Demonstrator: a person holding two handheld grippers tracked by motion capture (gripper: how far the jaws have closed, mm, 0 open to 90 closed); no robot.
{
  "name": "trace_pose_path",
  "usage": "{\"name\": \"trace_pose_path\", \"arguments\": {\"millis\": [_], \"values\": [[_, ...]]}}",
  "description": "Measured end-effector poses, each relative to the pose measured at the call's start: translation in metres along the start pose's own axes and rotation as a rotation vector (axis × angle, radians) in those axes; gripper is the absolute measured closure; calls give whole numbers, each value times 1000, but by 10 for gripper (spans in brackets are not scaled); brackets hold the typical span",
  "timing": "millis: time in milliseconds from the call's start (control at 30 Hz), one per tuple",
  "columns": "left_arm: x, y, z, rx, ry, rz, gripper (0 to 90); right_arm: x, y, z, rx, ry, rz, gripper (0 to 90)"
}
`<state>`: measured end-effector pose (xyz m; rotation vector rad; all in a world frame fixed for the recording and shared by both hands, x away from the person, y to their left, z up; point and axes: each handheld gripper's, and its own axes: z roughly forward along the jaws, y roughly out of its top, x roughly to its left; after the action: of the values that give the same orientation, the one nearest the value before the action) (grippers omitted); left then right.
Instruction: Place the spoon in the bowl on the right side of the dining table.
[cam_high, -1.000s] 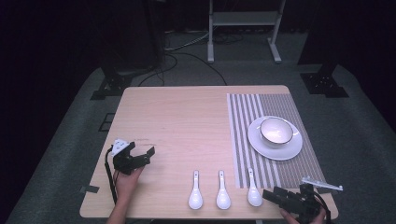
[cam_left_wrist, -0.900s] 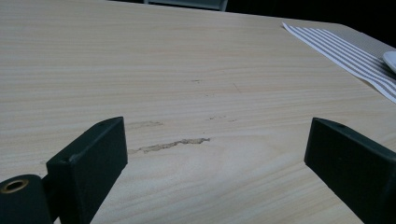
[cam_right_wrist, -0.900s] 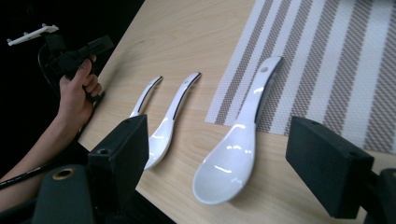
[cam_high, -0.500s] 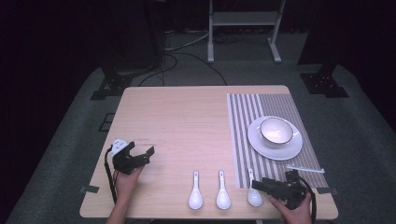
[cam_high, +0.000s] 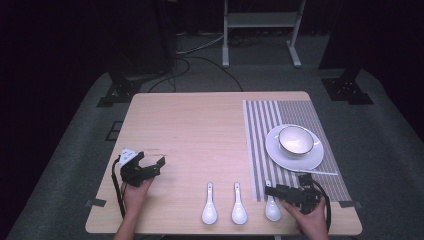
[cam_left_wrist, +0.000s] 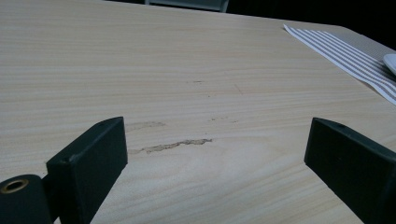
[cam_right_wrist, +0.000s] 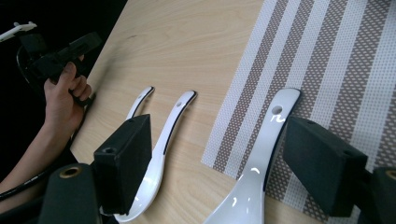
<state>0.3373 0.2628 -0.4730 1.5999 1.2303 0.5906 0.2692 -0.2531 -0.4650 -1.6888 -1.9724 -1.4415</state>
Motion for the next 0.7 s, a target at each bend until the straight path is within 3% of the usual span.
{"name": "trace_pose_path", "arguments": {"millis": [433, 700], "values": [[1, 0, -1, -1, 2, -2, 47, -6, 13, 9, 17, -39, 11, 265], [1, 0, -1, -2, 1, -2, 47, -6, 18, 15, 32, -77, -6, 270]]}}
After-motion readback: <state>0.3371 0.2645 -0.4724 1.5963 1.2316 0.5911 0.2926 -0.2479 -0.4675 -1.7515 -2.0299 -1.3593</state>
